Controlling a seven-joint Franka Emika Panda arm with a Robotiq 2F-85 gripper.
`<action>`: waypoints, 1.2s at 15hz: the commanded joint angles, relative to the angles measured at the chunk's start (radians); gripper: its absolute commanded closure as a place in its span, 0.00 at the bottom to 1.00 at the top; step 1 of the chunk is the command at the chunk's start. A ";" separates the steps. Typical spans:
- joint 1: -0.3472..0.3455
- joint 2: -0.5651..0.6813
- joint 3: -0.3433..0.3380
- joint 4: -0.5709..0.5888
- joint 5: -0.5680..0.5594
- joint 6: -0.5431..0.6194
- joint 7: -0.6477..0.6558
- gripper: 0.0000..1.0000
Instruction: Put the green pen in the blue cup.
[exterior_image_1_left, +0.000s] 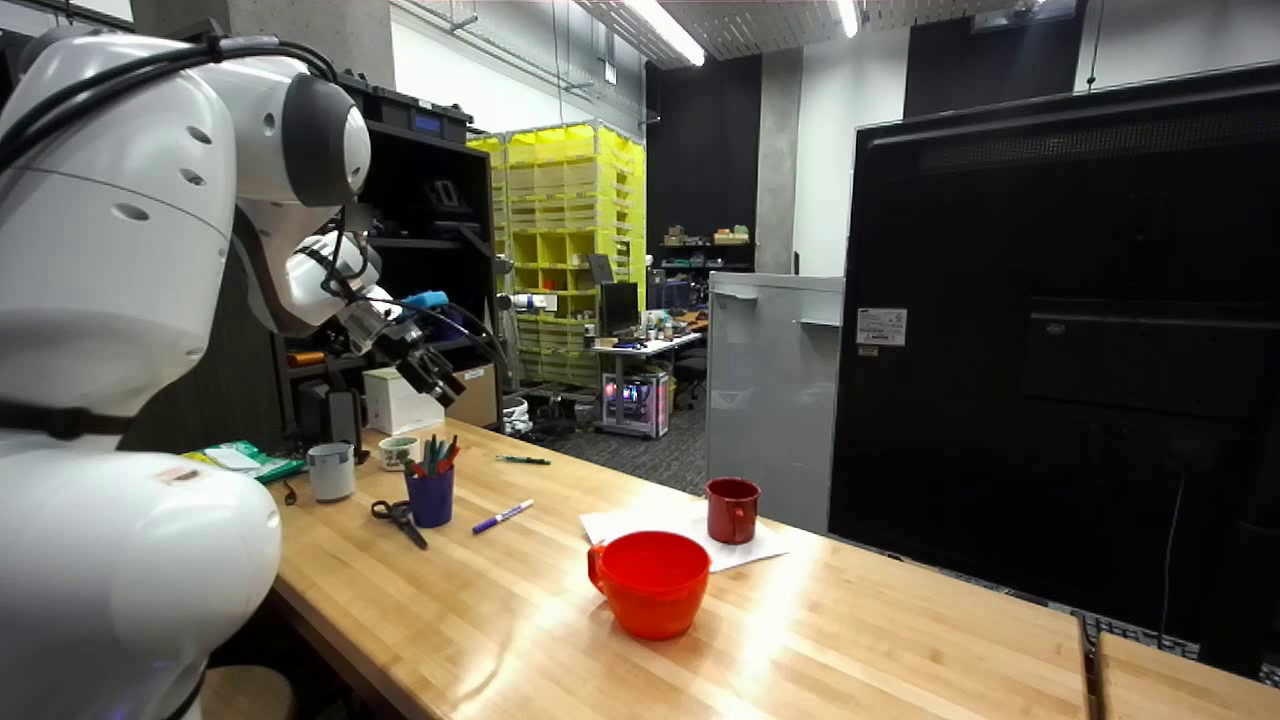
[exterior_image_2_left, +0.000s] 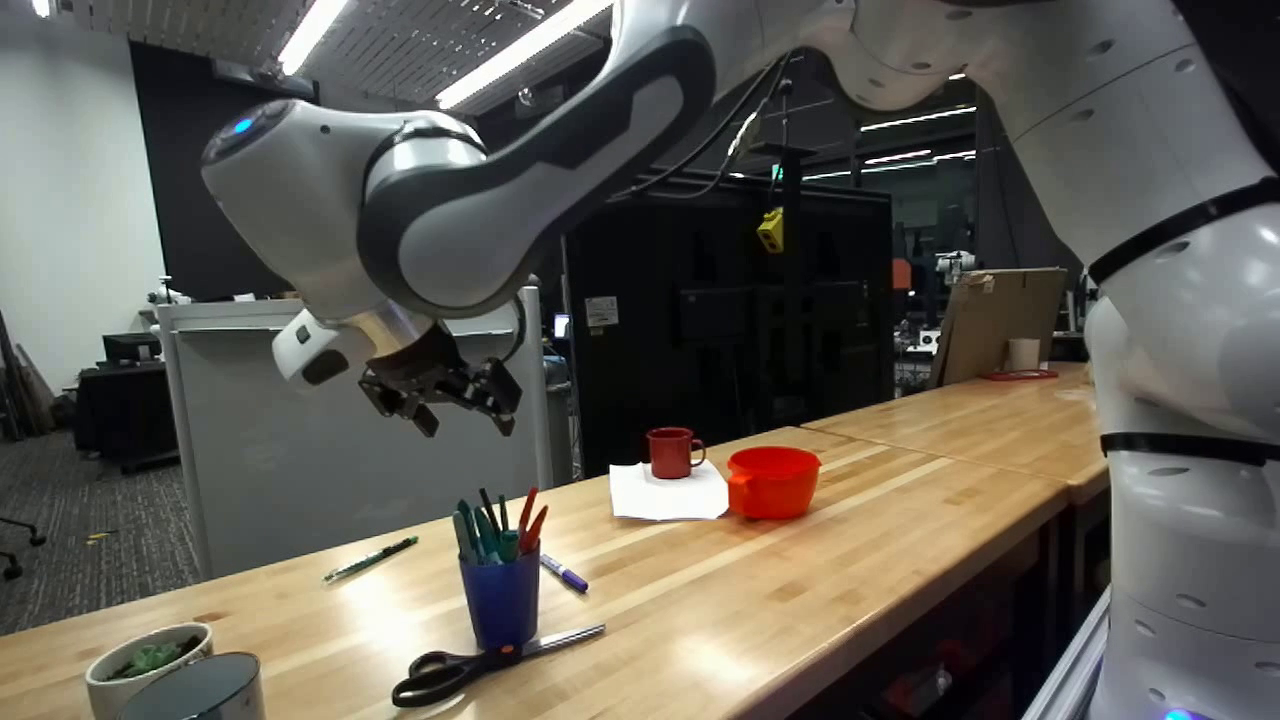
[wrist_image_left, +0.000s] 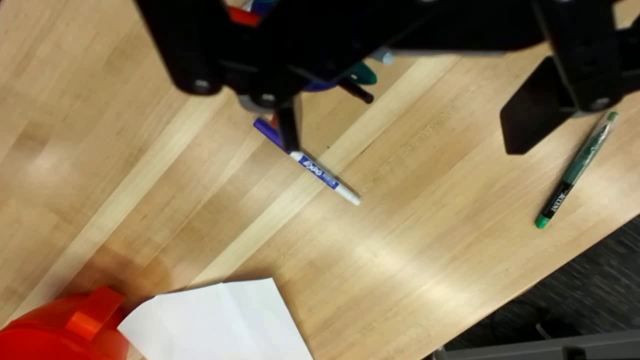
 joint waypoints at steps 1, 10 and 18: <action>-0.062 -0.018 0.018 0.069 0.178 0.081 -0.121 0.00; -0.209 -0.112 0.000 0.038 0.771 0.257 -0.408 0.00; -0.204 -0.116 -0.034 0.087 0.780 0.222 -0.753 0.00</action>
